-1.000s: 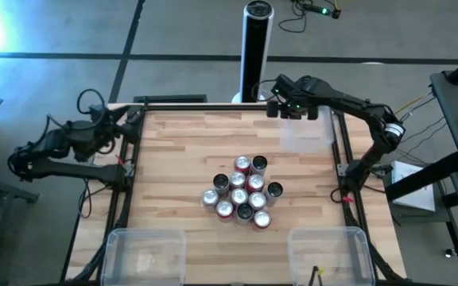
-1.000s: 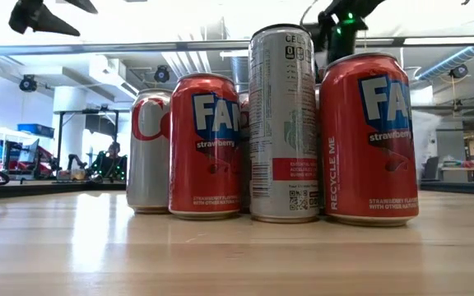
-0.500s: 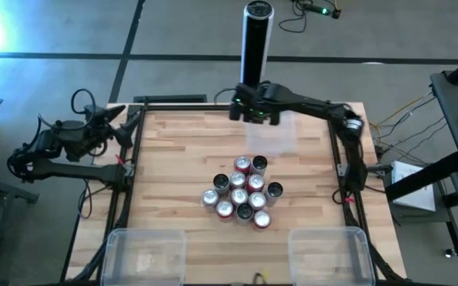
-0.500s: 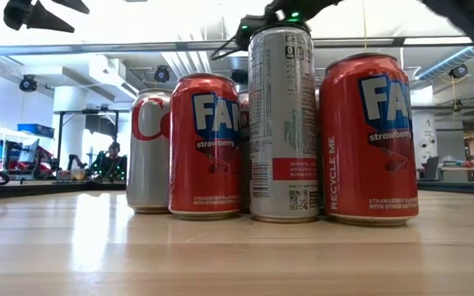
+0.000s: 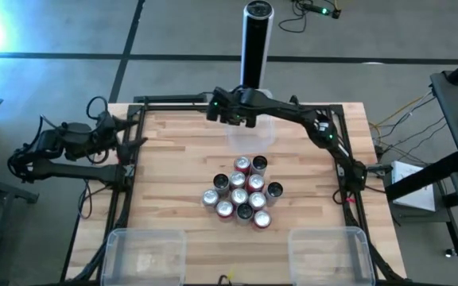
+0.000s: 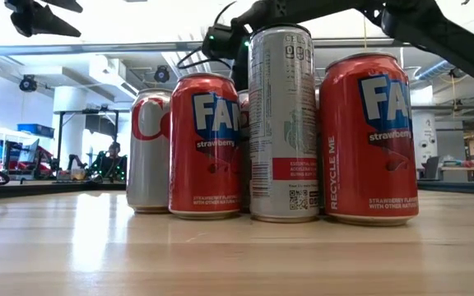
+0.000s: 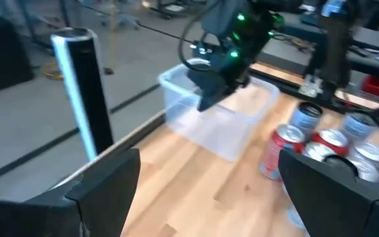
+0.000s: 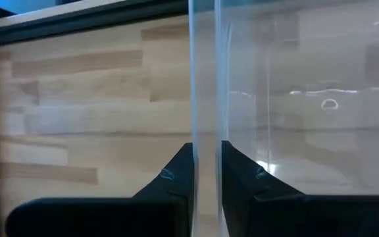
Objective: Sort soda cans
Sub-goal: Move the top right white bin to the center of the table
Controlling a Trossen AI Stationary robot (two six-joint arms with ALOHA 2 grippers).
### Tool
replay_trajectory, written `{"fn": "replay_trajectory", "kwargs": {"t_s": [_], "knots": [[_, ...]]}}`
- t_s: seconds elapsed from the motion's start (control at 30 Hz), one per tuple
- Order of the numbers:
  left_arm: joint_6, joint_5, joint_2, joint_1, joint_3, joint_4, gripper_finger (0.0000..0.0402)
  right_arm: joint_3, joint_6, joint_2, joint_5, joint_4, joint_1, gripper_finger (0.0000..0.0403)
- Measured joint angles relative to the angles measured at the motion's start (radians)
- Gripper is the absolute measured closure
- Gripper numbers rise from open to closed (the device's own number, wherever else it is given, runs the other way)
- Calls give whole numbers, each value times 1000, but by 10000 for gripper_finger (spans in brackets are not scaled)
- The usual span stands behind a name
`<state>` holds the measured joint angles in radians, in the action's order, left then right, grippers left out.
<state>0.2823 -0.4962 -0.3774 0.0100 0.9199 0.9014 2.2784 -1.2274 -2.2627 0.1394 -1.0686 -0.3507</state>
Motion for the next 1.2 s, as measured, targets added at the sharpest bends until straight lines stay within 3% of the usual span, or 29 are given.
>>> {"fn": "replay_trajectory", "kwargs": {"t_s": [0.17, 0.4, 0.73, 1.0, 1.2], "knots": [[-77, 43, -2, 0, -2, -2, 55, 21, 33, 0, 12, 5, 29, 352], [-191, 197, -34, 0, -6, -4, 55, 13, 23, 0, 35, 12, 16, 323], [-193, 264, -95, 0, -58, -7, 55, 5, 86, -1, 44, 23, -8, 319], [-176, 424, -110, 0, -103, -11, 55, -7, 93, -1, 44, 38, -8, 319], [-154, 436, -134, 0, -161, -29, 55, -20, 63, -1, 47, 41, -8, 319]]}}
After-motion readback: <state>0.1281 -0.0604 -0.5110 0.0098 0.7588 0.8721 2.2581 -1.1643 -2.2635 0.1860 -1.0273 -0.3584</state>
